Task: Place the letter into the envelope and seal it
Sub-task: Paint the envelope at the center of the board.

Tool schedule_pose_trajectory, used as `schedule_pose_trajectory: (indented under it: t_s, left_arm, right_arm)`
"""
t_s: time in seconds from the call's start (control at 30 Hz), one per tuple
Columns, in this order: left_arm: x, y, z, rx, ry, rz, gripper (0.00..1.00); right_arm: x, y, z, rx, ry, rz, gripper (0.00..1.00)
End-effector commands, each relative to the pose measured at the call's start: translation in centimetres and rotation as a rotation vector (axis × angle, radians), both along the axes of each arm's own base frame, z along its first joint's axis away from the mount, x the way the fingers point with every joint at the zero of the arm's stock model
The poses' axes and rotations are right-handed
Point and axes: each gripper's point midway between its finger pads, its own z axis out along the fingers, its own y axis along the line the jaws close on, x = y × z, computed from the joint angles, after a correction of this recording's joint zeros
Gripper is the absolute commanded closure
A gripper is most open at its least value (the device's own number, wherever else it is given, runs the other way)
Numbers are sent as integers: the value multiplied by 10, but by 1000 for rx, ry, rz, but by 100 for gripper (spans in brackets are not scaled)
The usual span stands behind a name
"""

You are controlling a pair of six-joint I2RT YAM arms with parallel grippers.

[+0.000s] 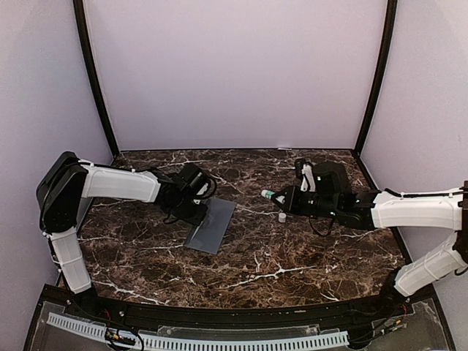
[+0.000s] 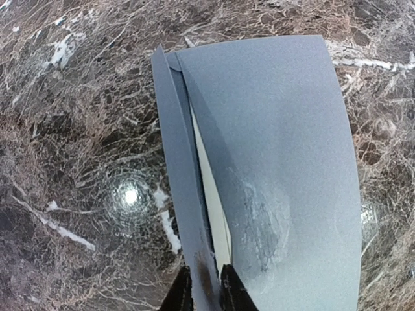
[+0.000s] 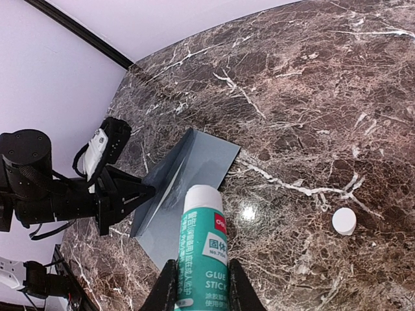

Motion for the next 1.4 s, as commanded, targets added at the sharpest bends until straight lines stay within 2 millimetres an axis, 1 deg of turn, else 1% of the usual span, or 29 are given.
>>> schedule_pose_trajectory:
  t_s: [0.0, 0.13, 0.17, 0.2, 0.3, 0.33, 0.37, 0.4, 0.47, 0.53, 0.57, 0.7, 0.73, 0.8, 0.9, 1.1, 1.13, 1.37]
  left_arm:
    - [-5, 1, 31, -43, -43, -1, 92]
    - [-12, -8, 45, -122, -50, -48, 98]
    - [-17, -13, 49, -153, -38, -78, 99]
    - [-18, -16, 53, -175, -35, -94, 100]
    - [-36, -32, 65, -277, 15, -202, 100]
    - [-38, -35, 69, -299, 13, -221, 100]
    - [-44, -39, 71, -325, 24, -254, 100]
    - [-45, -41, 75, -343, 18, -266, 100]
    - [-50, -43, 74, -366, 36, -284, 100]
    - [-54, -45, 72, -394, 57, -290, 100]
    - [-56, -46, 71, -409, 70, -291, 100]
    - [-60, -49, 69, -443, 78, -296, 100]
    - [-61, -49, 68, -446, 82, -298, 100]
    - [-63, -51, 67, -453, 94, -304, 100]
    - [-65, -52, 66, -464, 110, -306, 100]
    - [-70, -54, 60, -481, 141, -305, 100]
    - [-70, -55, 60, -483, 145, -305, 100]
    - [-71, -55, 47, -470, 177, -298, 100]
  right_arm:
    - [6, 7, 17, 33, -56, 20, 98]
    - [-5, 21, 20, 28, -73, 146, 99]
    - [-10, 26, 20, 25, -76, 194, 99]
    - [-17, 32, 21, 27, -78, 250, 99]
    - [-39, 50, 23, 20, -76, 398, 99]
    - [-45, 55, 22, 0, -76, 428, 99]
    - [-51, 60, 19, -25, -71, 455, 99]
    - [-55, 65, 17, -48, -66, 473, 99]
    - [-66, 76, 9, -91, -49, 501, 99]
    - [-71, 83, -2, -131, -15, 508, 99]
    - [-71, 85, -3, -146, -8, 500, 99]
    - [-68, 91, -27, -264, 77, 450, 100]
    - [-66, 94, -29, -285, 83, 438, 100]
    - [-64, 95, -40, -356, 126, 422, 100]
    - [-59, 97, -51, -439, 170, 390, 100]
    - [-58, 101, -64, -492, 217, 378, 100]
    - [-54, 99, -66, -510, 211, 360, 100]
    - [-46, 107, -77, -518, 213, 343, 100]
